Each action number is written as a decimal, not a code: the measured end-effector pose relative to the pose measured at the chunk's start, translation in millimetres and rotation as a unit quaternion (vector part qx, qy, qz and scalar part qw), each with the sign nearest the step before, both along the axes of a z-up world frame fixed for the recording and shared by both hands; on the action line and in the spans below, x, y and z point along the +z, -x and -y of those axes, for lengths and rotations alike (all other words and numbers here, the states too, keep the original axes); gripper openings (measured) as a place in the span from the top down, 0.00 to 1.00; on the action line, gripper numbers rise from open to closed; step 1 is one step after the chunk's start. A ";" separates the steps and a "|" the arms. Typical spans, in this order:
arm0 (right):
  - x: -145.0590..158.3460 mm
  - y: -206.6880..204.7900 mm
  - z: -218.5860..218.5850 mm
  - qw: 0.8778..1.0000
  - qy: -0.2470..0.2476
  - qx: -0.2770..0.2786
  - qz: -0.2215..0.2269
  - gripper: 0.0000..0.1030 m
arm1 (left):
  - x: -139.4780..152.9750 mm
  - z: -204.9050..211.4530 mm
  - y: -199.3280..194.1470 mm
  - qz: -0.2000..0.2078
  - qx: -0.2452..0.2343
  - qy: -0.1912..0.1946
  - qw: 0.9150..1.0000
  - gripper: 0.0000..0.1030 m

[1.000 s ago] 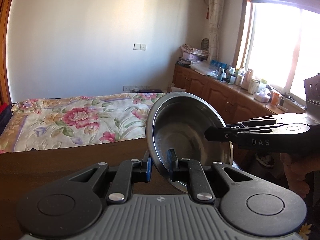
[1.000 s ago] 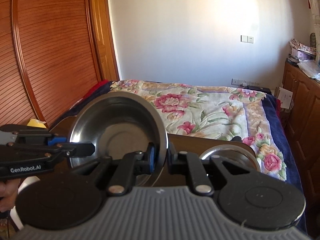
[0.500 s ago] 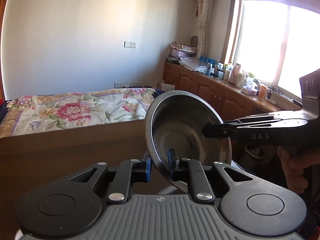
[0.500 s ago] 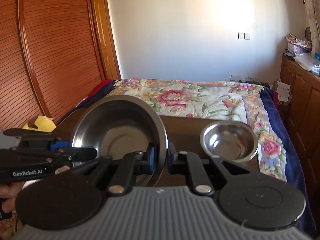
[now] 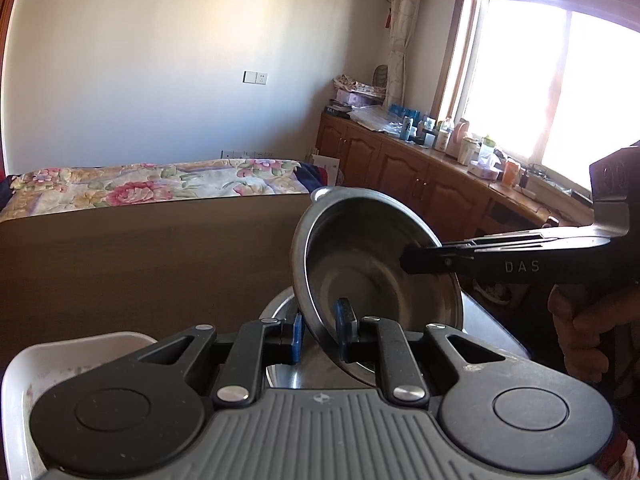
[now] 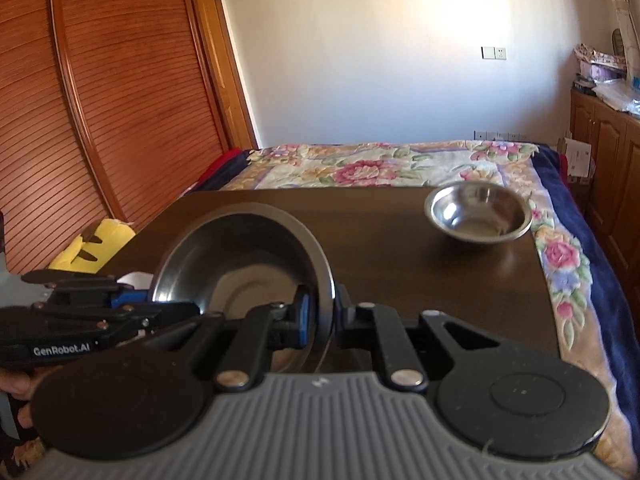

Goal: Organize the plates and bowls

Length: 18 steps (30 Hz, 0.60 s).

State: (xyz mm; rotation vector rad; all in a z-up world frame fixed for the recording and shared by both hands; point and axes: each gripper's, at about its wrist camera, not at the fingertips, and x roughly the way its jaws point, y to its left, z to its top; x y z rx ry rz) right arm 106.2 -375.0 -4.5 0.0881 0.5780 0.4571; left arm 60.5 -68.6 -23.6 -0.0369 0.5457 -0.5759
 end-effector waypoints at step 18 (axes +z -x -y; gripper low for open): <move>-40.6 25.1 1.5 0.997 -0.057 -0.038 0.027 0.86 | -24.2 6.0 10.9 0.017 0.020 -0.010 1.000 0.83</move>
